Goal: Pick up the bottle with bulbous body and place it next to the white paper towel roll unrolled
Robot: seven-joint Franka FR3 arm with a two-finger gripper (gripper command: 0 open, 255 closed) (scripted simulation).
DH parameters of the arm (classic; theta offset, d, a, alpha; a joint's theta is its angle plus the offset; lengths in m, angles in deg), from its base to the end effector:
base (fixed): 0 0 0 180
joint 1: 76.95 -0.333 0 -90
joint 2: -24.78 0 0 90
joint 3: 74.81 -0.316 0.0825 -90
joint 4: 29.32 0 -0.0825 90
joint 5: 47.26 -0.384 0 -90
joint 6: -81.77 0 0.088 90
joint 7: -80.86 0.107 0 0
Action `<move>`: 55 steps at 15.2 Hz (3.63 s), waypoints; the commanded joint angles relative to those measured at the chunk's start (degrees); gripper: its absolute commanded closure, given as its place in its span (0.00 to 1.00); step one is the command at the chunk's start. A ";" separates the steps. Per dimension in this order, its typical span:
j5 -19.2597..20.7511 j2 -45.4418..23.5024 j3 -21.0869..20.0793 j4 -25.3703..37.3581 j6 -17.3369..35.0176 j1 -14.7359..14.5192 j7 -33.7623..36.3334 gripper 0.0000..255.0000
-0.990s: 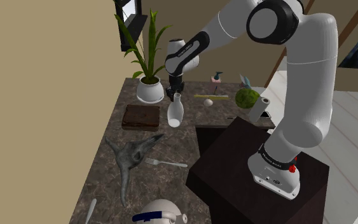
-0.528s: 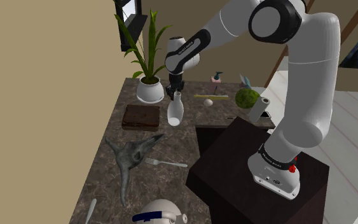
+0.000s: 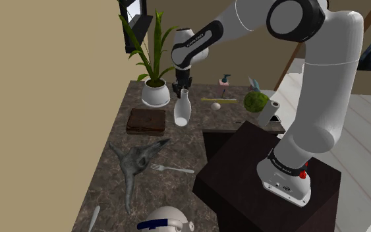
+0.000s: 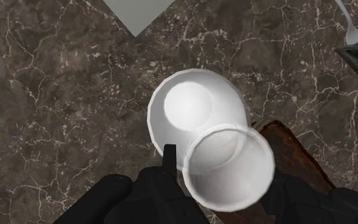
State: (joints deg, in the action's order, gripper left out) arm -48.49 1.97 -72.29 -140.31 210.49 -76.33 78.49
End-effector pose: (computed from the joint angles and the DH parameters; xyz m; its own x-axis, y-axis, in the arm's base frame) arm 0.6102 -0.0318 0.2719 0.9958 -0.0247 -0.0881 -0.0250 -0.9997 -0.0021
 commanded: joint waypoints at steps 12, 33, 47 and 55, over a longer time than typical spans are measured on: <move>0.34 5.60 0.14 2.73 -8.32 -0.10 0.22 1.00; 0.68 11.13 0.24 11.75 -22.87 -0.16 0.44 1.00; 0.74 11.99 0.27 21.40 -33.37 -0.14 0.48 1.00; 1.15 16.63 2.17 17.89 -34.49 2.37 -3.88 1.00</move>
State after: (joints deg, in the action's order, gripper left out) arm -47.47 17.24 -70.49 -120.39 175.31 -74.43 75.50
